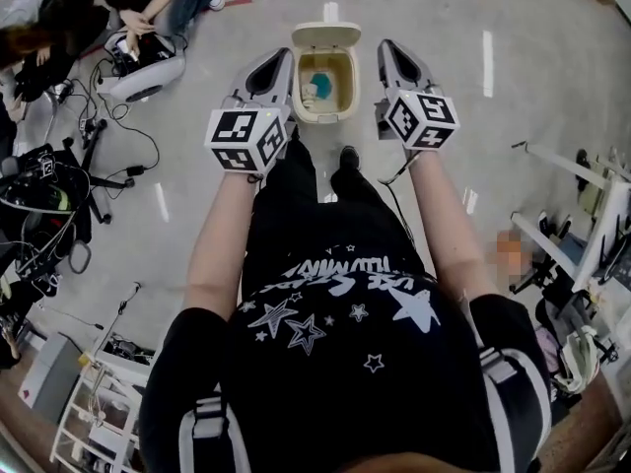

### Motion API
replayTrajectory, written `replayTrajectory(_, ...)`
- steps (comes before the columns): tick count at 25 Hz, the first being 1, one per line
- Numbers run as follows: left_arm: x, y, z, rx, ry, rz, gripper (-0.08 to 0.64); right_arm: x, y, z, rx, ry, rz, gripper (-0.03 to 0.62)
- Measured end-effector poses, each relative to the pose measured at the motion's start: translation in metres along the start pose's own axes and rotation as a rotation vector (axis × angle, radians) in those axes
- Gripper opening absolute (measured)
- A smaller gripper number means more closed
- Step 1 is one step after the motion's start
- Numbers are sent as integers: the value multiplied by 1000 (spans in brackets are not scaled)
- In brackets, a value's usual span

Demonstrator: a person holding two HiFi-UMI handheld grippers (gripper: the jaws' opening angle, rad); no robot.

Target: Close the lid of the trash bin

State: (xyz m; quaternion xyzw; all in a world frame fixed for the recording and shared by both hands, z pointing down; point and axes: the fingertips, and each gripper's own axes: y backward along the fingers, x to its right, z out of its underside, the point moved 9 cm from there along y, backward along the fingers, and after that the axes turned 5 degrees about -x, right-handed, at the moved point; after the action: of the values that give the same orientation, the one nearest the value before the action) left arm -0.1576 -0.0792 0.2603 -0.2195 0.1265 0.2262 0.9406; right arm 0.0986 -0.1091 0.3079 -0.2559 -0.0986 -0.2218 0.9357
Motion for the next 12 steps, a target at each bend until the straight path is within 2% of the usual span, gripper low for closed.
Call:
replayTrajectory(7, -49, -49, 14, -71, 36, 4, 12, 17, -49, 15, -51, -29, 48, 6)
replayTrajectory(12, -70, -84, 31, -135, 40, 45, 12, 26, -81, 28, -99, -21, 58, 6)
